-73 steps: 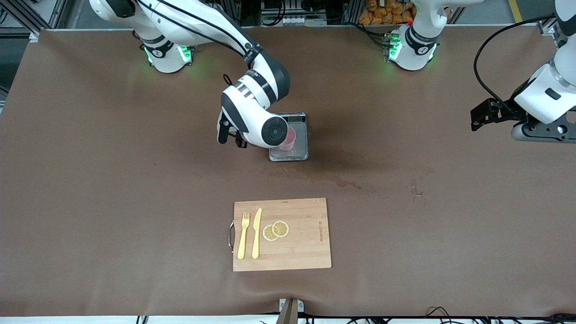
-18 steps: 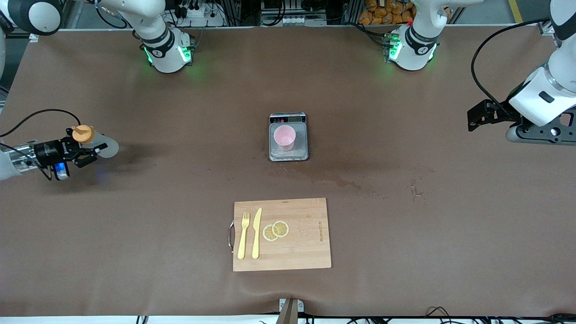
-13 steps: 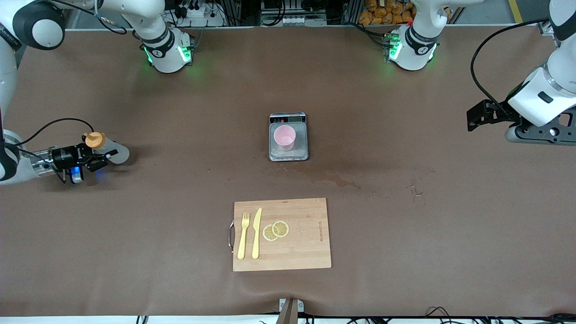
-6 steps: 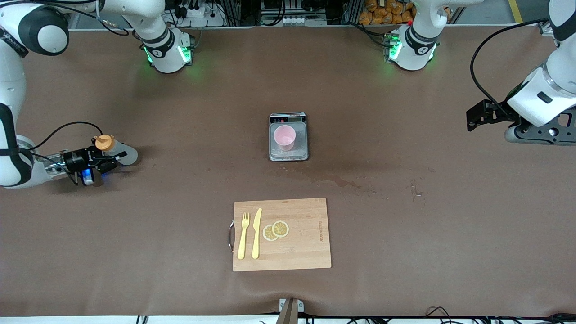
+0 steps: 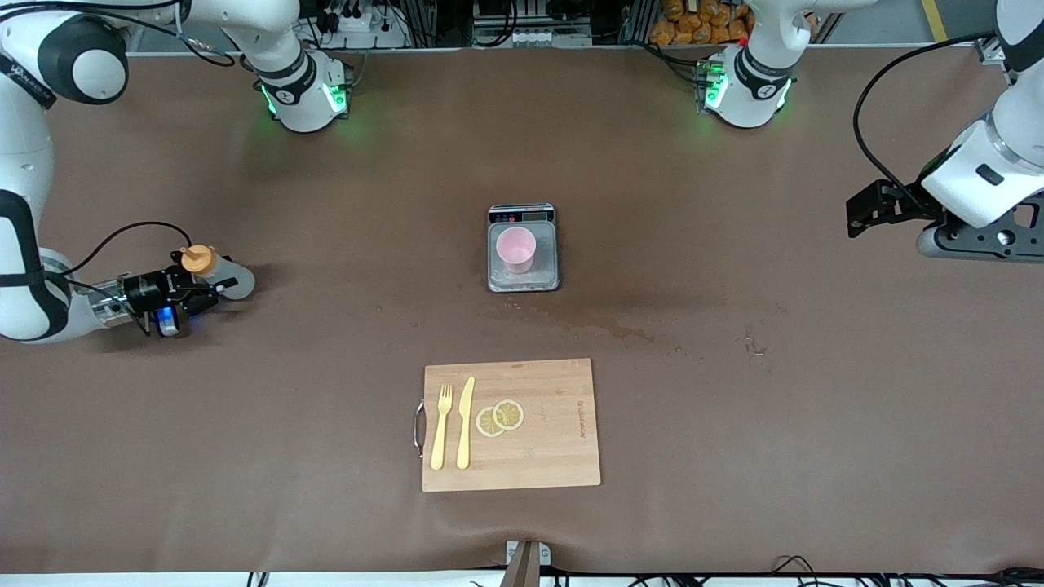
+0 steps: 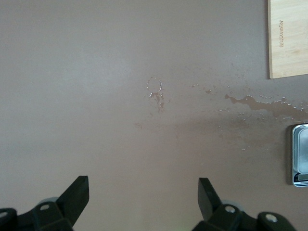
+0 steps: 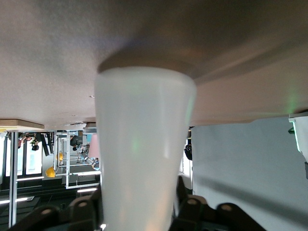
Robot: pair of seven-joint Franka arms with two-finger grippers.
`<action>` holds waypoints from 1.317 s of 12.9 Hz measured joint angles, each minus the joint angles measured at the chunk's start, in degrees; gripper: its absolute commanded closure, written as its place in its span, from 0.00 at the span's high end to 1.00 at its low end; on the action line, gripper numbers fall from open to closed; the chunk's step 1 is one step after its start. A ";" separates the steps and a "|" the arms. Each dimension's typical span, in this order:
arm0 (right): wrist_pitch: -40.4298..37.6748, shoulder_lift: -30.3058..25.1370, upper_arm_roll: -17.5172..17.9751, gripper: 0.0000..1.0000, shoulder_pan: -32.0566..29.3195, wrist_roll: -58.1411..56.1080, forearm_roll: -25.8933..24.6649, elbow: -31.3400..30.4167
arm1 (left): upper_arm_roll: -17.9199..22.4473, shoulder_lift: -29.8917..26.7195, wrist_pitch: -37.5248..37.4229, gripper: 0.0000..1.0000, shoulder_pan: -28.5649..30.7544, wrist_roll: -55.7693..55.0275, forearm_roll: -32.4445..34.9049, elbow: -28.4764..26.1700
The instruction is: Add sauce to pink cup with both arms
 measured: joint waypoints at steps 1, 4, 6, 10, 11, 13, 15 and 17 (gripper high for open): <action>-0.16 -0.01 0.00 0.87 0.00 -0.01 0.00 0.13 | 0.00 -0.10 0.00 1.00 0.00 0.00 0.00 0.12; -0.43 -0.03 -0.01 1.00 -0.01 -0.01 -0.08 1.28 | 0.00 -0.25 0.00 1.00 0.01 0.00 0.00 0.27; -2.16 -0.29 -0.12 1.00 -0.05 0.25 -0.72 4.20 | 0.00 -0.25 0.00 1.00 0.01 0.00 0.00 0.27; -4.76 -1.58 -0.42 1.00 -0.39 2.38 -5.82 12.33 | 0.00 -0.25 0.00 1.00 0.01 0.00 0.00 0.27; -4.97 -1.70 -0.45 1.00 -0.43 2.53 -6.83 13.90 | 0.00 -0.25 0.00 1.00 0.01 0.00 0.00 0.26; -5.26 -1.88 -0.55 1.00 -0.43 2.66 -8.67 16.32 | 0.02 -0.25 0.00 1.00 0.05 -0.23 0.00 0.26; -5.35 -2.19 -0.51 1.00 -0.32 2.69 -11.74 19.38 | 0.15 -0.33 -0.08 1.00 0.13 -2.25 0.00 0.28; -6.23 -3.86 -0.19 1.00 0.43 2.74 -14.63 22.25 | 0.24 -0.74 -0.65 1.00 0.14 -5.37 0.00 0.29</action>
